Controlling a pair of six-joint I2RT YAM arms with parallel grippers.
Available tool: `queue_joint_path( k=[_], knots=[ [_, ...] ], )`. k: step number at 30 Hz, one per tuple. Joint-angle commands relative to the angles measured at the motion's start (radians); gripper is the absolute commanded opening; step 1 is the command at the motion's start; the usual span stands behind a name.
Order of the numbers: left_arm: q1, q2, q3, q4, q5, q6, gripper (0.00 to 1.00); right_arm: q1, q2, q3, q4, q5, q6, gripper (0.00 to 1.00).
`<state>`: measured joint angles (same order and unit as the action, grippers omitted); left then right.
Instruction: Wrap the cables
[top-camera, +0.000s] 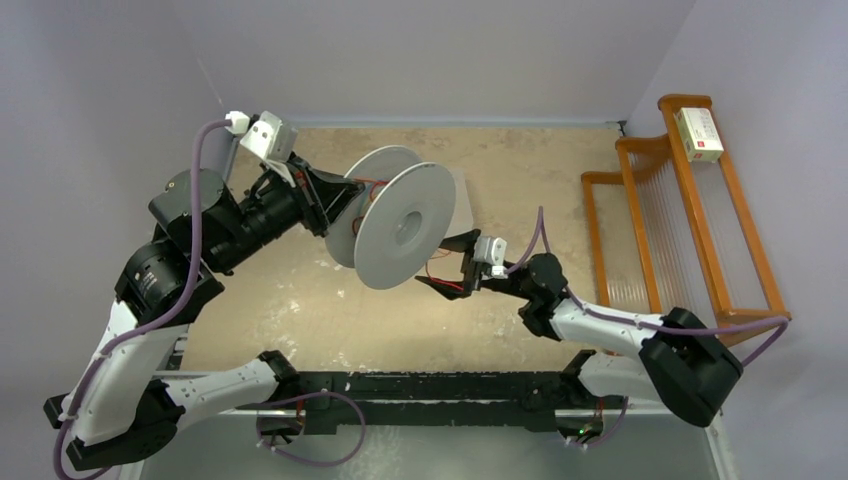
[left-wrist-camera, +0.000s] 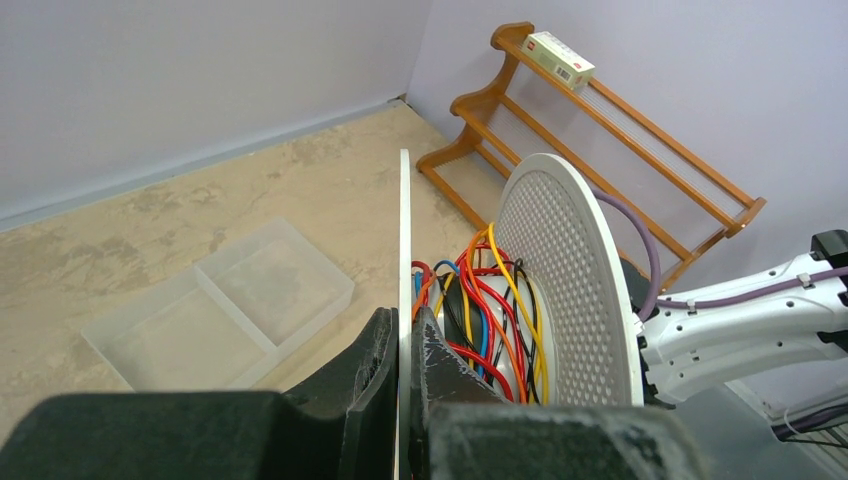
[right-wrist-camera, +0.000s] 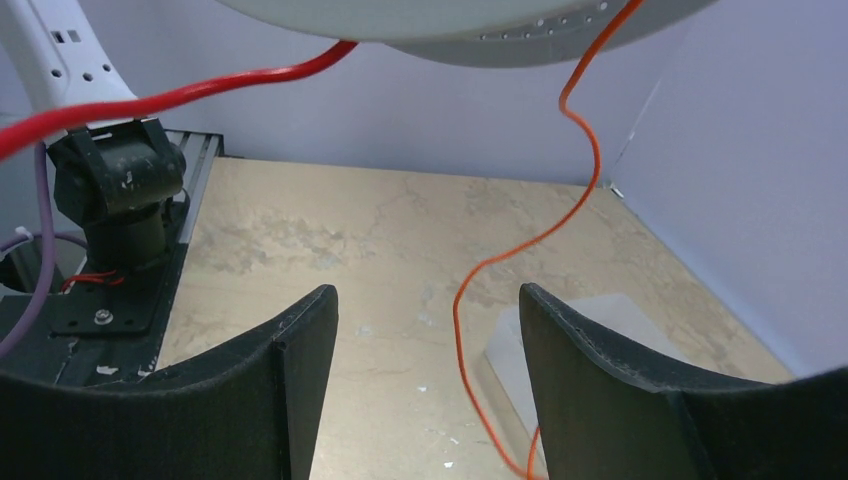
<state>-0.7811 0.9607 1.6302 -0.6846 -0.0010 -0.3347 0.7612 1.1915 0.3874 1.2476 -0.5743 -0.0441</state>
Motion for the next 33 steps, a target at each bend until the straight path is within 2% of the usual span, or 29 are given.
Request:
queue_joint_path(
  k=[1, 14, 20, 23, 27, 32, 33],
  knots=[
    [-0.003, -0.026, 0.019, 0.14, -0.017, -0.045, 0.0, 0.007, 0.026, 0.039, 0.077, -0.025, 0.013, 0.68],
    [-0.003, -0.034, 0.017, 0.158, -0.024, -0.073, 0.0, 0.025, 0.152, 0.07, 0.194, -0.019, 0.036, 0.64],
    [-0.003, -0.037, 0.006, 0.172, -0.021, -0.083, 0.0, 0.03, 0.17, 0.077, 0.193, -0.016, 0.035, 0.58],
    [-0.003, -0.037, 0.0, 0.185, -0.022, -0.096, 0.0, 0.033, 0.186, 0.084, 0.195, -0.022, 0.041, 0.5],
    [-0.003, -0.037, -0.01, 0.202, -0.035, -0.121, 0.0, 0.038, 0.204, 0.091, 0.203, -0.032, 0.048, 0.34],
    [-0.003, -0.047, -0.014, 0.196, -0.098, -0.123, 0.0, 0.038, 0.197, 0.075, 0.202, -0.02, 0.054, 0.0],
    [-0.003, -0.053, -0.022, 0.194, -0.121, -0.122, 0.0, 0.038, 0.189, 0.068, 0.195, -0.015, 0.055, 0.0]
  ],
)
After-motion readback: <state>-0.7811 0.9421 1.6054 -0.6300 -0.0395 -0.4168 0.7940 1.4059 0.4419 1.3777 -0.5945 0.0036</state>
